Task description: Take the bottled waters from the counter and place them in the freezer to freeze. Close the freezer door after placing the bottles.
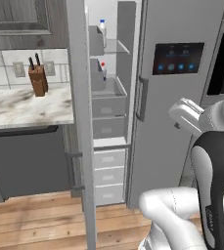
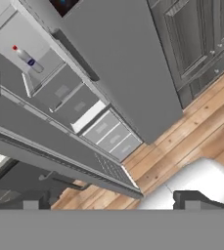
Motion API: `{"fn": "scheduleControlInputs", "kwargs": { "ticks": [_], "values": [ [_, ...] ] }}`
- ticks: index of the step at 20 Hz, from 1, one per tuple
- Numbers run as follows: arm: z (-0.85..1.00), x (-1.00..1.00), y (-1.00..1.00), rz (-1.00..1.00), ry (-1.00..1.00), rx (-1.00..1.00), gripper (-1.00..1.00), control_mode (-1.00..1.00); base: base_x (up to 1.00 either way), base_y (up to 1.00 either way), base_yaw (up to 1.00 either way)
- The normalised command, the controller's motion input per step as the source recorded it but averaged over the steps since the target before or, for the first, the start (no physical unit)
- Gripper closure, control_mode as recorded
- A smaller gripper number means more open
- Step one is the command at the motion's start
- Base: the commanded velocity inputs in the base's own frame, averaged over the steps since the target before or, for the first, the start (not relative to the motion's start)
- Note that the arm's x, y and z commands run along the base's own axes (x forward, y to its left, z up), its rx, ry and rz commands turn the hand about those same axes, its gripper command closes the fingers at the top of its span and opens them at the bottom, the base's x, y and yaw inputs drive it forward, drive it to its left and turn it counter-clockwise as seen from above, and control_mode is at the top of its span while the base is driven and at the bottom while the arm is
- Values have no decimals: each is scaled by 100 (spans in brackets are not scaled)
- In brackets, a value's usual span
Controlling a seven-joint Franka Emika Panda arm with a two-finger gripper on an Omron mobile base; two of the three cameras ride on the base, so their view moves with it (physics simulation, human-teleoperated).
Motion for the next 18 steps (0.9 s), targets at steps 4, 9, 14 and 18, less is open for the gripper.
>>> {"fn": "scheduleControlInputs", "kwargs": {
  "ticks": [4, 9, 14, 18],
  "values": [
    [0, 0, 0, 0, 0, 0, -100, 100, -9, 56, -16],
    [0, 0, 0, 0, 0, 0, -100, 100, -9, 72, -19],
    [0, 0, 0, 0, 0, 0, -100, 100, -37, 35, -17],
    [0, 0, 0, 0, 0, 0, -100, 100, -3, 6, -6]
  ]
}}
